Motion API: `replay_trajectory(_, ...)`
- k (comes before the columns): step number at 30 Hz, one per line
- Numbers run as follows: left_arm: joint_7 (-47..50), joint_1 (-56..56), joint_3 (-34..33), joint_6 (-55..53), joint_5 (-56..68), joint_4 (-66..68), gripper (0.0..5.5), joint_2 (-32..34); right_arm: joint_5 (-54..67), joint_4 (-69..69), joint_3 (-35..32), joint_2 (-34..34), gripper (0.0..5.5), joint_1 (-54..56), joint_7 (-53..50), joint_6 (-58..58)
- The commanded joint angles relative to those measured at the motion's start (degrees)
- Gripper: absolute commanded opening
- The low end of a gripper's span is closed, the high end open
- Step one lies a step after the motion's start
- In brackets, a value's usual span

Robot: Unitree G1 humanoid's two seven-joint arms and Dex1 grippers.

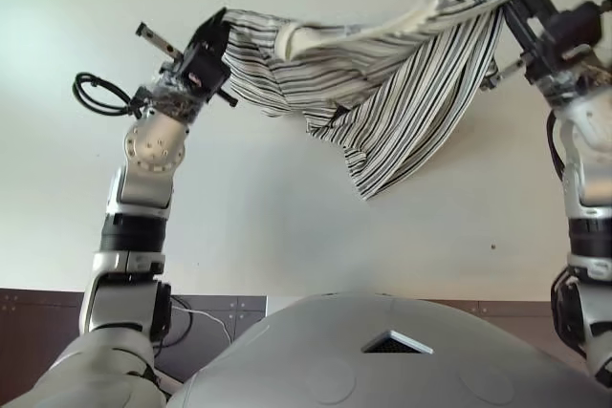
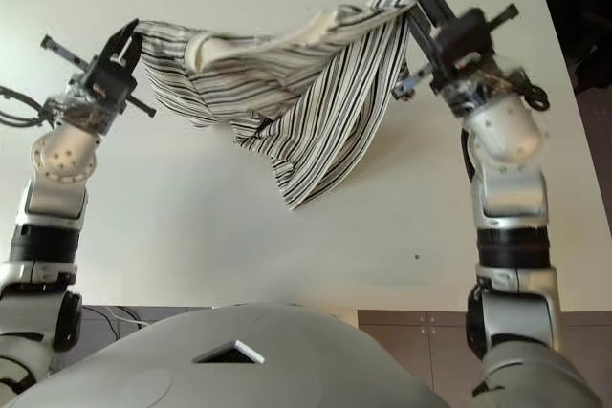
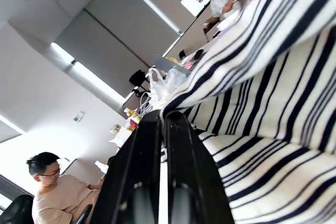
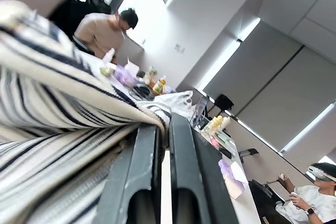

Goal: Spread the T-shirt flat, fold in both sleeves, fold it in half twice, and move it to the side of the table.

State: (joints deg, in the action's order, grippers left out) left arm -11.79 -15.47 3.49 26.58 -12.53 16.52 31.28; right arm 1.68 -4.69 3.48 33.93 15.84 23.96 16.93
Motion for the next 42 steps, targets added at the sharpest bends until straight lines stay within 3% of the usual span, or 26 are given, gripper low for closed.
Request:
replay_trajectory(1,-0.31,0.41,-0.41,0.87,0.89,0.77,0.1,-1.18,-3.14,-0.08,0.54,1.47,0.14,-5.09,2.26,2.39)
replay_trajectory(10,-0.65,7.86,-4.71,0.9,4.58,-6.43,0.1,-0.91,-10.72,3.35,3.06,8.02,1.94,-19.79,9.01,9.04)
replay_trajectory(19,-7.06,18.9,-9.78,2.03,19.78,-19.82,0.1,-1.65,-12.21,5.21,2.07,10.16,3.41,-26.08,9.87,11.16)
replay_trajectory(21,-8.25,20.07,-9.21,2.26,20.44,-20.94,0.1,-2.04,-10.3,9.6,3.07,9.21,3.41,-27.71,10.86,11.48)
replay_trajectory(24,-9.48,20.77,-8.7,1.97,21.89,-23.08,0.1,-2.9,-12.33,15.71,8.09,2.0,3.41,-27.03,8.51,8.05)
replay_trajectory(27,-10.12,20.78,-8.49,0.59,22.88,-25.65,0.1,-3.66,-18.69,13.03,13.24,-5.88,3.41,-23.0,3.93,5.07)
replay_trajectory(30,-10.33,21.04,-8.87,0.13,22.49,-25.5,0.1,-4.25,-25.63,7.49,16.66,-9.4,3.41,-18.74,0.39,4.42)
replay_trajectory(42,-10.3,19.64,-9.02,-0.23,21.69,-23.88,0.1,-6.42,-35.88,-3.29,18.77,-8.24,3.41,-12.39,-7.03,5.62)
